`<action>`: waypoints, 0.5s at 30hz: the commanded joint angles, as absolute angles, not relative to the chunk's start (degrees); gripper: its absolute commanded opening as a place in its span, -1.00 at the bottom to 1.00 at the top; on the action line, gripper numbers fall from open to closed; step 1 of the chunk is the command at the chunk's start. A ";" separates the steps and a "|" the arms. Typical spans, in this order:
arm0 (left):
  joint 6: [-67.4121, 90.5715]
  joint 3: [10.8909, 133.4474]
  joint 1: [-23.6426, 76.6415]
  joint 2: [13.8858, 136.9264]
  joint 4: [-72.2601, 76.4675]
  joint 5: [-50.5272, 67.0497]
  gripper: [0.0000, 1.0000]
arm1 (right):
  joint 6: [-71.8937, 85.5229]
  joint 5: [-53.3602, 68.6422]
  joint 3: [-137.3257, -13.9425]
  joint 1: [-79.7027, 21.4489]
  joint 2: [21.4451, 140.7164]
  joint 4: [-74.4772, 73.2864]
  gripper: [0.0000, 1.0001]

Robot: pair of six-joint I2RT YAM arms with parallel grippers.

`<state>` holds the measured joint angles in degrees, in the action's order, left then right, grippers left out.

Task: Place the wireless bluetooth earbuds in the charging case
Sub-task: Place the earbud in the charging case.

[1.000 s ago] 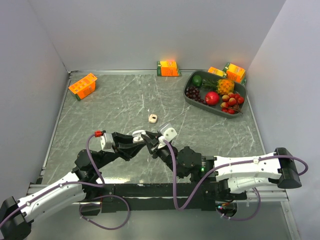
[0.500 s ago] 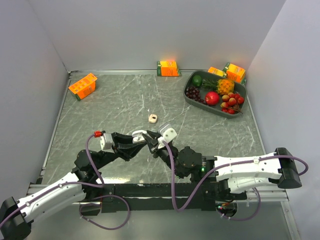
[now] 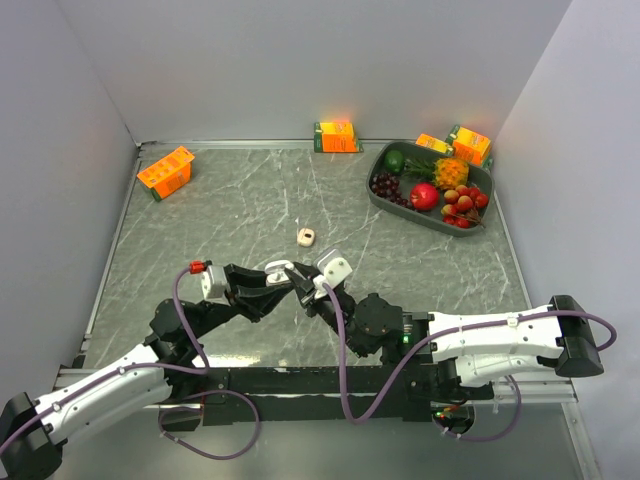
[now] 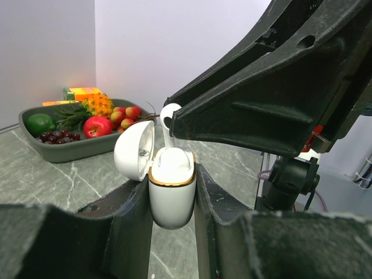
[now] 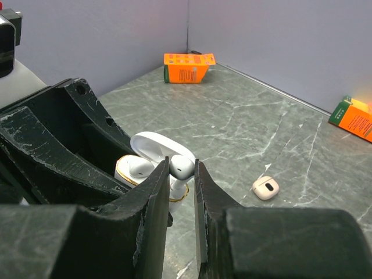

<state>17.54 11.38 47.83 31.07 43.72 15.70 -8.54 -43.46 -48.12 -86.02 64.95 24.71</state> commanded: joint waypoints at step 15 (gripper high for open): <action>18.37 14.68 47.90 32.17 47.20 14.15 -0.98 | -9.32 -43.68 -51.85 -87.89 65.83 21.36 -0.79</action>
